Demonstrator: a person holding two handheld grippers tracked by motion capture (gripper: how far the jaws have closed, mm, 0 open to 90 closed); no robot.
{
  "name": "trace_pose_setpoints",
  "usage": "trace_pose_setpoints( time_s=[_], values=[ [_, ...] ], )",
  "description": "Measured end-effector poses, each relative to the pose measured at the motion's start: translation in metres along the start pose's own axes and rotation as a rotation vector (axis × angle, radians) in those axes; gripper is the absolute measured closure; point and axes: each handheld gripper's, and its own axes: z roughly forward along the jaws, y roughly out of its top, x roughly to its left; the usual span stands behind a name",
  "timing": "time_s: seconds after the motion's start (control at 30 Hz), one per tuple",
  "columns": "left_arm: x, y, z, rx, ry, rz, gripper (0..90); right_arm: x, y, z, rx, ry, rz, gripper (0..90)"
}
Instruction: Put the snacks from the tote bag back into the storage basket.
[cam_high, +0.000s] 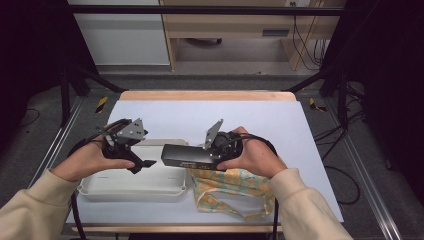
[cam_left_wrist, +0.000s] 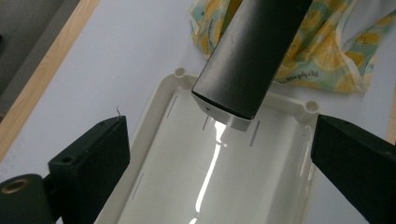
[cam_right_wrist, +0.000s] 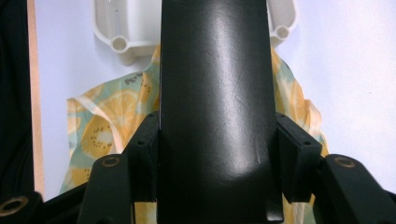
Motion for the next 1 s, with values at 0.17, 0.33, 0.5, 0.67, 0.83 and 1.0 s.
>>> trace_pose_setpoints(
  time_s=[0.17,0.33,0.5,0.67,0.83,1.0],
  values=[
    [0.002,0.004,0.0,0.031,-0.021,0.037,4.8,0.001,0.007,0.006,-0.009,0.01,0.002,43.4],
    [0.002,0.004,0.001,0.055,-0.05,0.084,5.1,0.005,0.016,0.008,-0.015,0.015,-0.008,43.4],
    [0.003,0.004,0.004,0.075,-0.074,0.118,5.8,0.008,0.024,0.013,-0.007,0.028,-0.023,43.4],
    [0.002,0.004,0.015,0.134,-0.096,0.158,6.5,0.01,0.032,0.013,-0.007,0.03,-0.028,43.4],
    [0.0,0.004,0.023,0.17,-0.132,0.196,10.4,0.012,0.038,0.012,-0.01,0.032,-0.044,43.4],
    [-0.002,0.005,0.029,0.203,-0.157,0.229,15.6,0.013,0.042,0.013,-0.021,0.053,-0.039,43.4]
  ],
)
